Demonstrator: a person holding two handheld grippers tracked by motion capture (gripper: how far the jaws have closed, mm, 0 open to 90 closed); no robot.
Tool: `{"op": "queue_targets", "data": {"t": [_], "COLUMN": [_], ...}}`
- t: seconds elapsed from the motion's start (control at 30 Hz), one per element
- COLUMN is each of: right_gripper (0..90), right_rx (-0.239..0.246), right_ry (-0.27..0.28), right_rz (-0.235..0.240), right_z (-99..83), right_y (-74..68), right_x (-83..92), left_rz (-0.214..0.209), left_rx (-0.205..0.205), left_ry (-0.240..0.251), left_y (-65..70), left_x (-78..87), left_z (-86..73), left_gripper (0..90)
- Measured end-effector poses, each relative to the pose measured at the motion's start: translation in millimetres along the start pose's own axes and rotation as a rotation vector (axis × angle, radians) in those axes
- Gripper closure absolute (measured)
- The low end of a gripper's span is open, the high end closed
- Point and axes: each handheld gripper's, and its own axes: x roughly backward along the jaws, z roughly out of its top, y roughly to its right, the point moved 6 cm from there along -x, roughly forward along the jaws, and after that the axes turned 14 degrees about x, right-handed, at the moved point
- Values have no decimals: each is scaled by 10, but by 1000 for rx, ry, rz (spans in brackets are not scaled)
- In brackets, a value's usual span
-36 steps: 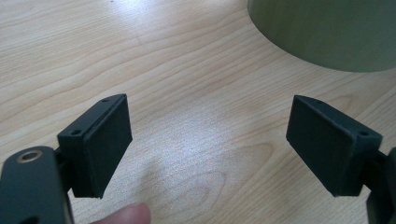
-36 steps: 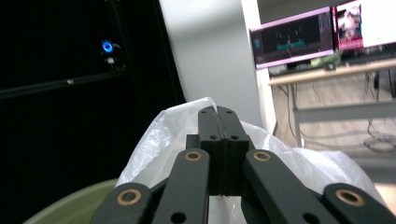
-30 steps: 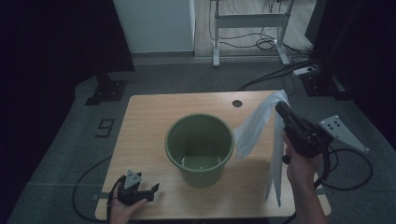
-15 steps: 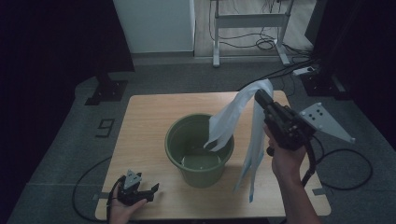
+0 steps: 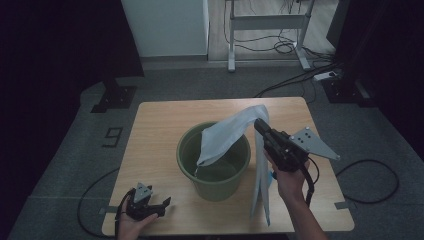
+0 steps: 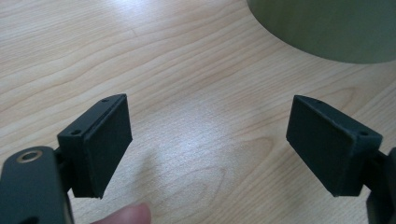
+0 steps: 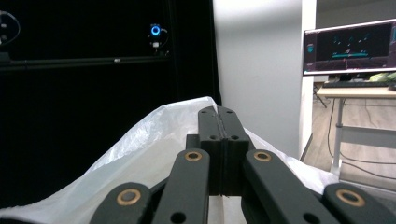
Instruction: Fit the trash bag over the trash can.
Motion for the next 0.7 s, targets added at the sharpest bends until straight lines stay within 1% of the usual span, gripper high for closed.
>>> {"op": "queue_targets", "data": {"t": [0.03, 0.07, 0.1, 0.13, 0.2, 0.27, 0.37, 0.47, 0.6, 0.7], "right_gripper": [888, 888, 889, 889, 888, 888, 888, 887, 882, 876], "right_rx": [-10, -18, -18, -18, -26, -14, -4, -16, -33, -45], "right_ry": [-3, -18, -25, -25, -41, -59, -73, -92, -122, -134], "right_rz": [6, 18, 23, 23, 47, 67, 89, 113, 143, 164], "right_z": [-43, -133, -174, -174, -252, -322, -409, -515, -661, -719], "right_y": [-12, -45, -66, -66, -130, -214, -318, -394, -462, -491], "right_x": [-5, -21, -31, -31, -52, -79, -106, -116, -91, -71], "left_rz": [-1, -1, 2, 2, 4, 4, 4, 5, 6, 7], "left_rx": [-1, -2, -1, -1, 0, 3, 4, 7, 7, 2], "left_ry": [0, -1, -2, -2, -2, -1, 0, 0, -1, -4], "left_y": [5, 7, 6, 6, 1, -6, -14, -20, -21, -17], "left_x": [0, -1, -1, -1, 2, 4, 9, 11, 11, 5], "left_z": [-1, -1, -1, -1, -1, -1, -2, -4, -5, -6], "left_gripper": [137, 137, 137, 137, 136, 137, 137, 136, 137, 137]}}
